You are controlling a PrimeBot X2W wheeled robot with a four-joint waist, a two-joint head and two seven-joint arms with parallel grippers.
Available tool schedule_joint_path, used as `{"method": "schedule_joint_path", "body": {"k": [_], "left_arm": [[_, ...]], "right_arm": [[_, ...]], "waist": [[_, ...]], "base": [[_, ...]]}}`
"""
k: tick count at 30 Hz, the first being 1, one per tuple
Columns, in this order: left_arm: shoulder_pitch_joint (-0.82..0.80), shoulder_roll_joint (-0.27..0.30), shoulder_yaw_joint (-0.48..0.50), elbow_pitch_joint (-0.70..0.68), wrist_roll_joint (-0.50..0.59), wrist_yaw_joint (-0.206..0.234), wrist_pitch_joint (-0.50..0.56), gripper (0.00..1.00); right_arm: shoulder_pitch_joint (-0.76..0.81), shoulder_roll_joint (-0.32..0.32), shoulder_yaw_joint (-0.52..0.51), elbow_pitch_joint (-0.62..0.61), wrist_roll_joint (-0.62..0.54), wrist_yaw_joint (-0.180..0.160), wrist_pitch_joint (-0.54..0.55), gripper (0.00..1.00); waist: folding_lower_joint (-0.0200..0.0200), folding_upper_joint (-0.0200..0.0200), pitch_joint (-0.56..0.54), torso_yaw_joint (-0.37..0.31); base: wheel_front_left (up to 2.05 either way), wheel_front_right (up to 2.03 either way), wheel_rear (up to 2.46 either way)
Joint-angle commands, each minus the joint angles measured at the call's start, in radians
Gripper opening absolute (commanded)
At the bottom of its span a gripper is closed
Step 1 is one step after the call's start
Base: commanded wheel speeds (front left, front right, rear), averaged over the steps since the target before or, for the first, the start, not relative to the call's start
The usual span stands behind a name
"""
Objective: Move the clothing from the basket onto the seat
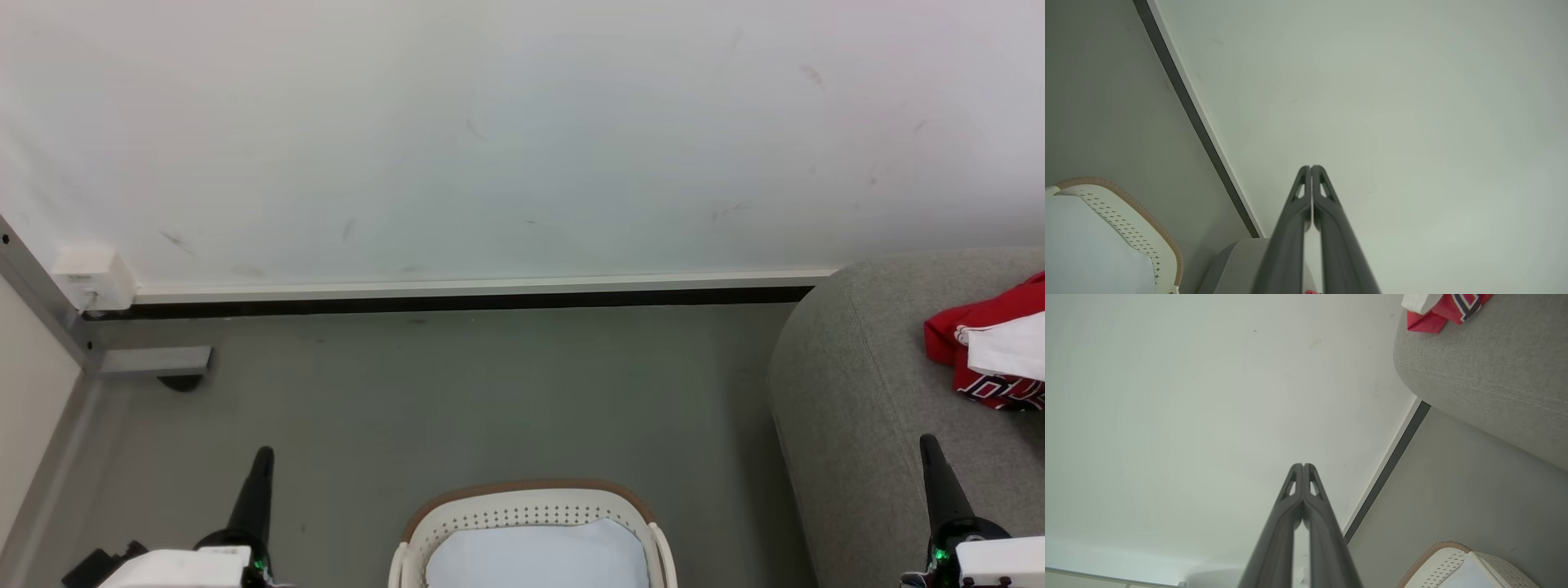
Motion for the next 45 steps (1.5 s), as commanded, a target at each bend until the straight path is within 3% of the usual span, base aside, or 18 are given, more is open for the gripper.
{"method": "schedule_joint_path", "body": {"k": [1,29,45], "left_arm": [[-0.013,0.008,0.006,-0.007,-0.026,-0.007,0.007,0.0],[-0.018,0.009,0.025,-0.009,-0.217,-0.016,0.059,0.0],[-0.017,0.009,0.024,-0.008,-0.214,-0.015,0.059,0.0]], "right_arm": [[-0.013,-0.003,-0.007,-0.003,0.02,-0.002,0.004,0.0],[-0.015,0.014,-0.05,0.0,0.183,-0.002,0.06,0.0],[-0.015,0.015,-0.051,0.0,0.178,-0.002,0.06,0.0]], "waist": [[-0.0001,0.0,0.0,0.001],[-0.0001,0.0,-0.002,0.013],[-0.0001,0.0,-0.002,0.013]], "base": [[0.0,0.0,0.0],[0.0,0.0,0.0],[0.0,0.0,0.0]]}}
